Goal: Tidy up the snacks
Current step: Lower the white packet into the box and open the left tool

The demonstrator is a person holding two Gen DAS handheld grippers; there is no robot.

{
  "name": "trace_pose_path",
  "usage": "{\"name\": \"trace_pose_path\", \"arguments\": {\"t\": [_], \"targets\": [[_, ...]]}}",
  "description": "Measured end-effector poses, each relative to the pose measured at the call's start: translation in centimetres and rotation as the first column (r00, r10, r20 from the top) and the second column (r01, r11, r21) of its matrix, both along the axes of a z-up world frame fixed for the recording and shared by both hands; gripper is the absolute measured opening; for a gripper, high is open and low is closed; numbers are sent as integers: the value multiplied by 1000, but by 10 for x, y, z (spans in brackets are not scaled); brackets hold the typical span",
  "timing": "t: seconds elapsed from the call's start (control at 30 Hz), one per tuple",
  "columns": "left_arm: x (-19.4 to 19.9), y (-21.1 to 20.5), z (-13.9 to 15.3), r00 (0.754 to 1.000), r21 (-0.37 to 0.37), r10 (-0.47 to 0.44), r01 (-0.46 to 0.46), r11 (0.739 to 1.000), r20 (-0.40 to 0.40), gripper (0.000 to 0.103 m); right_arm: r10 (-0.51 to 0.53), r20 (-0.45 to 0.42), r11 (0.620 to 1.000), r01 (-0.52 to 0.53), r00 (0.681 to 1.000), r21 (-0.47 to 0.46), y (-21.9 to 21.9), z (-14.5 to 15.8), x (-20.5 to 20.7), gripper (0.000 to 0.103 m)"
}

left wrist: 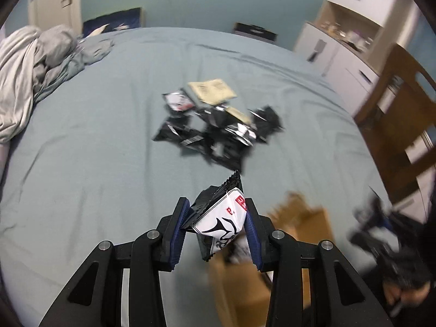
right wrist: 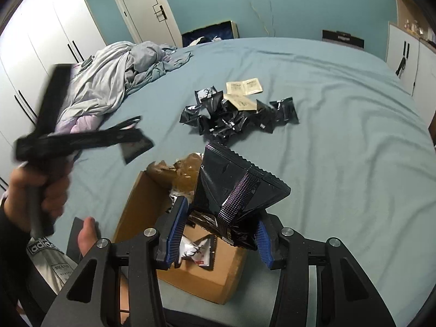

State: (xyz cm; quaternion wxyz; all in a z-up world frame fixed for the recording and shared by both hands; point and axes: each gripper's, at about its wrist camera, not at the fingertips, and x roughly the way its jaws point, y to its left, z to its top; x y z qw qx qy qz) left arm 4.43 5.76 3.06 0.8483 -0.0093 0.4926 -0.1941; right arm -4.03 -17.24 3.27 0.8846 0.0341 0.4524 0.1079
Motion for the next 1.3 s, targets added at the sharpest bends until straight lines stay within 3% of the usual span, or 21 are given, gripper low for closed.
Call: {"name": "trace_pose_path", "arguments": {"t": [0.2, 0.4, 0.43, 0.53, 0.63, 0.9, 1.17, 1.3], "targets": [[-40, -33, 2, 991, 70, -129, 126, 990, 31, 39, 5, 1, 1000, -5, 1000, -16, 7, 3, -1, 45], [-56, -54, -7, 981, 173, -184, 171, 970, 62, 42, -2, 4, 999, 2, 1000, -36, 11, 0, -6, 45], [-58, -55, -8, 980, 188, -188, 172, 967, 71, 47, -3, 4, 999, 3, 1000, -35, 11, 0, -7, 45], [-63, -55, -2, 972, 259, -167, 120, 958, 165, 85, 3, 10, 999, -2, 1000, -32, 12, 2, -8, 45], [-63, -49, 5, 966, 273, -140, 77, 959, 216, 86, 13, 12, 999, -13, 1000, -44, 15, 1, -10, 45], [-49, -33, 0, 981, 264, -44, -8, 965, 189, 86, 39, -4, 997, -39, 999, -65, 21, -1, -10, 46], [-45, -26, -1, 985, 247, -4, -40, 968, 175, 86, 86, 10, 990, -85, 996, -109, 34, 1, -14, 46], [-43, -24, -1, 985, 247, 16, -59, 967, 175, 86, 105, 55, 988, -98, 993, -116, 39, 8, -23, 46]]}}
